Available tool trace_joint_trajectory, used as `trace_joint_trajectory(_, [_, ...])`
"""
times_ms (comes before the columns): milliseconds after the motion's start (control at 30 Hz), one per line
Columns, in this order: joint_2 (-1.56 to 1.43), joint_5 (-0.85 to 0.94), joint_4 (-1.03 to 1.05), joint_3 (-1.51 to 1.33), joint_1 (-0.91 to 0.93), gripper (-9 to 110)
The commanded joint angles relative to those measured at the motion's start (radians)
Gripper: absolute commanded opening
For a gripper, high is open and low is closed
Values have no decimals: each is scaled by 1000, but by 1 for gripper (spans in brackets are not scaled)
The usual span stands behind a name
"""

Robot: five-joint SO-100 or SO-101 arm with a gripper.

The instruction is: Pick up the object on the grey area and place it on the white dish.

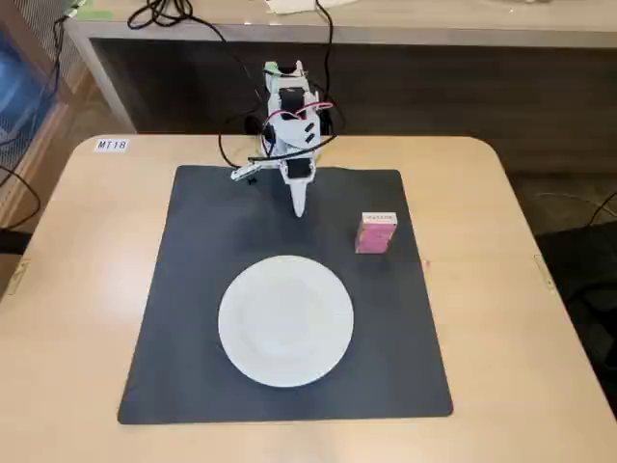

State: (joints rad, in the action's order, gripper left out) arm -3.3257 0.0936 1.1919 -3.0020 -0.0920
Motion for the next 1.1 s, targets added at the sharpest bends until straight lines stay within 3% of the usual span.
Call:
trace_joint_trajectory(0, [49, 51, 21, 261, -8, 0])
trace_joint_trajectory(200, [495, 69, 43, 882, -60, 0])
trace_joint_trajectory(600, [1011, 3, 14, 1310, -443, 0])
trace_joint_trajectory(800, [1342, -84, 236, 1605, -531, 0])
trace_joint_trajectory(1067, [1675, -360, 497, 1937, -554, 0])
